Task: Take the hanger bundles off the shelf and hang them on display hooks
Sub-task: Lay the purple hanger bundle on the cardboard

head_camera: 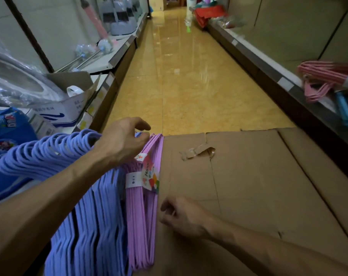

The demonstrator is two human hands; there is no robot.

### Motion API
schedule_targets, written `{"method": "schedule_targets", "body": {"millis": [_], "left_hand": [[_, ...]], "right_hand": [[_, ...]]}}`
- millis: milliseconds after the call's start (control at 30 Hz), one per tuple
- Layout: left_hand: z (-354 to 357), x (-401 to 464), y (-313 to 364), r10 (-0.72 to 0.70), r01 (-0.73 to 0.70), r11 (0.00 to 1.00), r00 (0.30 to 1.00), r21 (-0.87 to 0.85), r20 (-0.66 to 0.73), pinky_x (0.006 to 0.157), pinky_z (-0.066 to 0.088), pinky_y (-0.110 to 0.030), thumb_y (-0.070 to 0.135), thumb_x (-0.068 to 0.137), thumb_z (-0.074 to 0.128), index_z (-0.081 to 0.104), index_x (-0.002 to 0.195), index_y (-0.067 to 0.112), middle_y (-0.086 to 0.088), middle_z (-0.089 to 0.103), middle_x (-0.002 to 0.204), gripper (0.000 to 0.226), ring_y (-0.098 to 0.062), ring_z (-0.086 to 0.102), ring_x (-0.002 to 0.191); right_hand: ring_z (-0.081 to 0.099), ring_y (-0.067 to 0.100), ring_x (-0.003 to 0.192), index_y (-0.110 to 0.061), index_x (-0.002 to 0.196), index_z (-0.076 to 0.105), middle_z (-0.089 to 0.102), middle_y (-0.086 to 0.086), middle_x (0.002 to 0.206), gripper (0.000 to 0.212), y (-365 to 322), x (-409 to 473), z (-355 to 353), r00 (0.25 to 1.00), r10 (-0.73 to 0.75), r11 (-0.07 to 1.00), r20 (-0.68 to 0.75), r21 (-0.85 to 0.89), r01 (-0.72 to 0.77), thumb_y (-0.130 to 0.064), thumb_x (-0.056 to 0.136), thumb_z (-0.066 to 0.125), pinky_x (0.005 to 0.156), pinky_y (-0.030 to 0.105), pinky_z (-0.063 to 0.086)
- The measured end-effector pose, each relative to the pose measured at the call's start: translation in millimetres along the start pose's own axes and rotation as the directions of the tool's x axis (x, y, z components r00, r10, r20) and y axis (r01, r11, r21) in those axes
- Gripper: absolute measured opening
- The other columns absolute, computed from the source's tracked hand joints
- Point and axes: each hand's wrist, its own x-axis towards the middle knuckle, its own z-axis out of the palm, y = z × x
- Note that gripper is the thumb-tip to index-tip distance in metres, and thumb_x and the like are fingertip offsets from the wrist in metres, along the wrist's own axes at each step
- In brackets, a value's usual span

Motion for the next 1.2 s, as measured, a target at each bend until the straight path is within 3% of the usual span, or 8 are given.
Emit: {"method": "schedule_targets", "body": {"millis": [167, 367, 567, 767, 933, 1033, 1100, 1200], "left_hand": [[9.4, 6.4, 52.4, 0.095, -0.092, 0.970, 0.996, -0.225, 0.000, 0.070, 0.040, -0.014, 0.029, 0.099, 0.054, 0.062, 0.116, 0.034, 0.017, 0.058, 0.105, 0.019, 0.009, 0.054, 0.088], [29.7, 7.5, 145.1, 0.222, -0.199, 0.873, 0.975, -0.445, -0.001, 0.087, 0.055, -0.034, 0.030, 0.098, 0.056, 0.063, 0.113, 0.036, 0.013, 0.065, 0.112, 0.018, -0.004, 0.065, 0.099], [52.0, -4.0, 241.1, 0.332, -0.250, 0.735, 0.943, -0.631, 0.014, 0.081, 0.054, -0.025, 0.026, 0.098, 0.057, 0.066, 0.108, 0.035, 0.011, 0.070, 0.106, 0.017, 0.003, 0.068, 0.090], [73.6, -14.4, 315.7, 0.379, -0.226, 0.602, 0.925, -0.765, 0.026, 0.076, 0.055, -0.025, 0.024, 0.096, 0.061, 0.069, 0.110, 0.029, 0.008, 0.072, 0.102, 0.017, -0.004, 0.070, 0.089], [103.2, -26.1, 371.8, 0.462, -0.229, 0.553, 0.884, -0.801, 0.066, 0.079, 0.058, -0.033, 0.021, 0.094, 0.062, 0.069, 0.109, 0.027, 0.005, 0.072, 0.103, 0.017, -0.009, 0.071, 0.089], [123.6, -33.6, 407.0, 0.508, -0.222, 0.507, 0.857, -0.833, 0.081, 0.083, 0.059, -0.042, 0.015, 0.094, 0.064, 0.072, 0.105, 0.022, 0.000, 0.074, 0.098, 0.015, -0.015, 0.071, 0.088], [136.0, -40.1, 431.2, 0.537, -0.210, 0.483, 0.838, -0.850, 0.098, 0.083, 0.059, -0.042, 0.015, 0.094, 0.064, 0.072, 0.103, 0.024, 0.002, 0.074, 0.095, 0.015, -0.014, 0.072, 0.087], [151.0, -53.5, 464.2, 0.582, -0.181, 0.453, 0.802, -0.873, 0.136, 0.078, 0.057, -0.033, 0.017, 0.095, 0.063, 0.072, 0.102, 0.027, 0.005, 0.075, 0.094, 0.015, -0.011, 0.072, 0.086]], "right_hand": [[0.060, 0.020, 0.102, -0.020, 0.120, 0.060, 0.065, 0.004, 0.116, 0.024, 31.0, -54.5, -39.5, 0.998, -0.030, 0.987, -0.060, -0.157, 0.020, -0.029, 0.100, 0.053, 0.089, 0.033, 0.050], [0.060, 0.018, 0.108, -0.024, 0.124, 0.059, 0.064, 0.000, 0.120, 0.026, 79.2, -129.0, -100.9, 0.962, -0.070, 0.970, -0.262, -0.243, 0.005, -0.026, 0.100, 0.049, 0.092, 0.036, 0.052], [0.060, 0.014, 0.101, -0.021, 0.121, 0.062, 0.067, 0.000, 0.113, 0.024, 123.6, -200.4, -156.1, 0.887, -0.092, 0.954, -0.453, -0.296, -0.052, -0.027, 0.100, 0.051, 0.088, 0.035, 0.053], [0.057, 0.003, 0.091, -0.023, 0.113, 0.065, 0.064, -0.008, 0.104, 0.018, 167.0, -289.2, -201.6, 0.759, -0.078, 0.945, -0.646, -0.290, -0.150, -0.026, 0.098, 0.055, 0.081, 0.017, 0.046], [0.055, 0.003, 0.090, -0.020, 0.112, 0.066, 0.062, -0.007, 0.104, 0.018, 207.7, -363.5, -227.8, 0.578, 0.045, 0.918, -0.814, -0.195, -0.346, -0.025, 0.096, 0.059, 0.074, 0.008, 0.039], [0.053, 0.010, 0.097, -0.019, 0.117, 0.063, 0.058, -0.005, 0.106, 0.026, 227.0, -407.6, -233.3, 0.461, 0.101, 0.875, -0.881, -0.142, -0.463, -0.030, 0.093, 0.064, 0.082, 0.020, 0.039], [0.052, 0.012, 0.104, -0.024, 0.130, 0.054, 0.054, -0.003, 0.116, 0.045, 234.5, -437.6, -231.1, 0.418, 0.225, 0.831, -0.880, -0.050, -0.554, -0.044, 0.091, 0.065, 0.088, 0.028, 0.045], [0.063, 0.014, 0.099, -0.029, 0.139, 0.041, 0.060, -0.004, 0.116, 0.065, 242.6, -481.0, -224.8, 0.393, 0.473, 0.787, -0.789, 0.177, -0.591, -0.056, 0.086, 0.068, 0.079, 0.025, 0.055]]}}
